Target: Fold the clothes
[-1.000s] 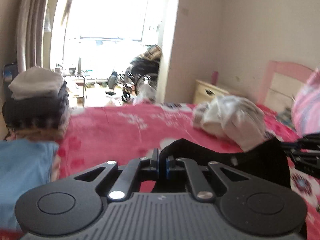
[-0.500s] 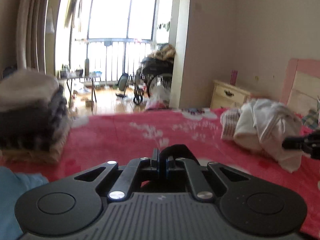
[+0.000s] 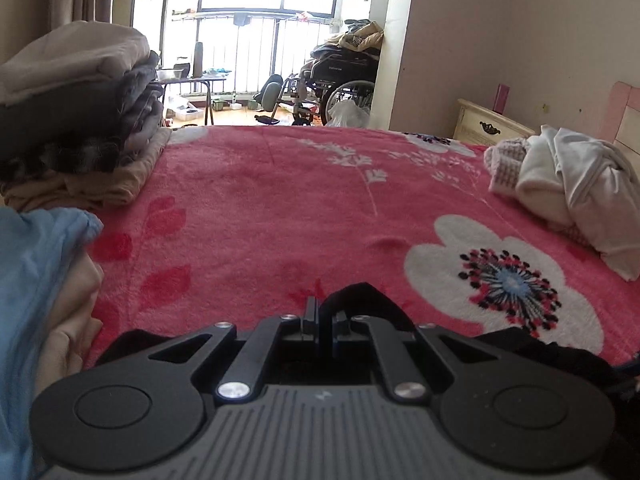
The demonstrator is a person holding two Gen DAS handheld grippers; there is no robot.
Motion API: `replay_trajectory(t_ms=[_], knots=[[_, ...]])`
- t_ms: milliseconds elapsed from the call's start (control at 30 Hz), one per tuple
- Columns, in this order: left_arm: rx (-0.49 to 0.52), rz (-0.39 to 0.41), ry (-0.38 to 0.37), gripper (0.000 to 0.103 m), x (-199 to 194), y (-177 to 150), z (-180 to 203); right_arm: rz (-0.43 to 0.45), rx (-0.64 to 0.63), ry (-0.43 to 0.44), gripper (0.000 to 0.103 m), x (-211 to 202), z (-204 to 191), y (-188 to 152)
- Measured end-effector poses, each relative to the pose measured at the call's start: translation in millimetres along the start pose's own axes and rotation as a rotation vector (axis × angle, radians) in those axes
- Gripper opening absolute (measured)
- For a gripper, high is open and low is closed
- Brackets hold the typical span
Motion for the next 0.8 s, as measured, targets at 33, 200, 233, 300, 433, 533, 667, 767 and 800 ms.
replay_trajectory(t_ms=[33, 200, 233, 300, 433, 533, 667, 767, 800], knots=[[0.0, 0.009, 0.013, 0.006, 0.7, 0.8, 0.5, 0.009, -0.023, -0.015, 0.004, -3.7, -3.4, 1.4], [0.013, 0.112, 0.067, 0.006, -4.3, 30.4, 10.7, 0.179, -0.215, -0.263, 0.002, -28.8, -1.3, 31.0], [0.022, 0.133, 0.07, 0.006, -4.5, 39.0, 14.4, 0.216, -0.225, -0.307, 0.002, -33.0, 3.7, 40.8], [0.037, 0.16, 0.08, 0.006, 0.0, 57.0, 21.0, 0.266, -0.227, -0.365, 0.002, -37.5, 16.2, 64.3], [0.048, 0.204, 0.137, 0.006, 17.5, 89.1, 23.0, 0.356, -0.232, -0.459, 0.002, -41.6, 40.0, 115.3], [0.041, 0.211, 0.205, 0.006, 38.5, 108.9, 18.2, 0.408, -0.217, -0.491, 0.002, -37.1, 55.1, 154.1], [0.06, 0.138, 0.262, 0.01, 83.8, 119.6, 19.0, 0.423, -0.16, -0.499, 0.003, -6.2, 74.9, 192.6], [0.095, -0.042, 0.254, 0.024, 130.2, 87.7, 26.7, 0.324, -0.032, -0.404, 0.008, 41.0, 95.1, 198.0], [0.108, -0.103, 0.246, 0.025, 143.4, 74.8, 29.4, 0.243, 0.015, -0.378, 0.01, 62.8, 103.8, 191.7]])
Point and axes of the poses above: each gripper's, at about its wrist camera, not at the fingertips, and x roughly the way its jaws point, z to its right, y to its top, the point moved 7 cm from there along x, roughly the way its jaws point, and after that the axes turned 9 degrees about x, right-handed, at the moved point
